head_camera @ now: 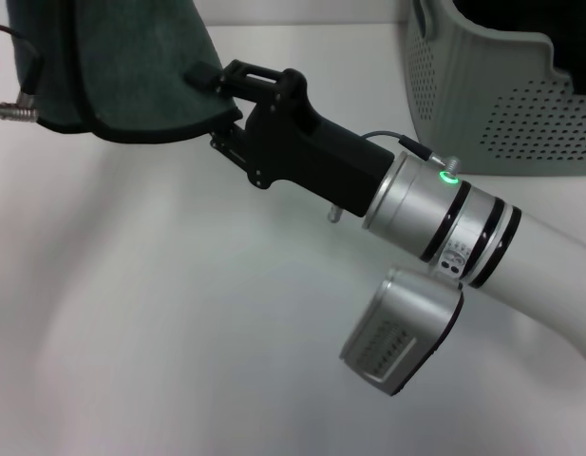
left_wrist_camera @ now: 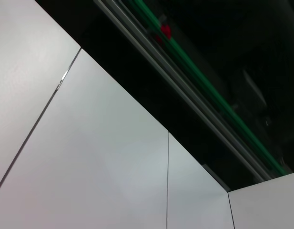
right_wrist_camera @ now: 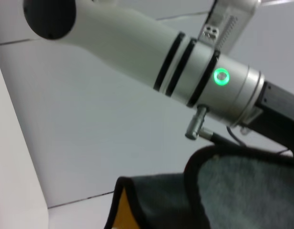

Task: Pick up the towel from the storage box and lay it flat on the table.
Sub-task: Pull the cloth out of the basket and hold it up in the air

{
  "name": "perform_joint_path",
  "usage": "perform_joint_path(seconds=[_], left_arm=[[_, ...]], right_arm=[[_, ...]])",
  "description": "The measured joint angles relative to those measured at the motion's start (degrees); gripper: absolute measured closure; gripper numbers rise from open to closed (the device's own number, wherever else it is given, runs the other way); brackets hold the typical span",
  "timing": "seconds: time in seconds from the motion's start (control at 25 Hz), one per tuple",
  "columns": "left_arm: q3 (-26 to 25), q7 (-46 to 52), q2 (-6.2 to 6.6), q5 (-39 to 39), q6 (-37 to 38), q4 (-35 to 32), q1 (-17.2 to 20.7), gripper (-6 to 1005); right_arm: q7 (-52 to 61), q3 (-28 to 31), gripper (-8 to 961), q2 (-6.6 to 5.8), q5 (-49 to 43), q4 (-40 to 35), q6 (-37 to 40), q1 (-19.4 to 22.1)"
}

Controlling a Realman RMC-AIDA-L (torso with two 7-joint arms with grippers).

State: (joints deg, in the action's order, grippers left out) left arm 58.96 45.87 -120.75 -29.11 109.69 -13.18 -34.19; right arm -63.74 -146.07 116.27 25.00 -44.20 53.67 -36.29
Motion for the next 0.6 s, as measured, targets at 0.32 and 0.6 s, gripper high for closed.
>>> perform_joint_path(seconds=[0.32,0.6], left_arm=[[0.2,-0.6,0.0,0.06,-0.01,0.16,0.28,992],[0.19,-0.66,0.0,0.11,0.28,0.91,0.13,992]], right_arm=[[-3.88,-1.08,638,0.0,-0.32,-0.78,0.37,-0.92],[-3.84,-1.41,639,0.0,-0.11,0.26,-0.12,-3.72]])
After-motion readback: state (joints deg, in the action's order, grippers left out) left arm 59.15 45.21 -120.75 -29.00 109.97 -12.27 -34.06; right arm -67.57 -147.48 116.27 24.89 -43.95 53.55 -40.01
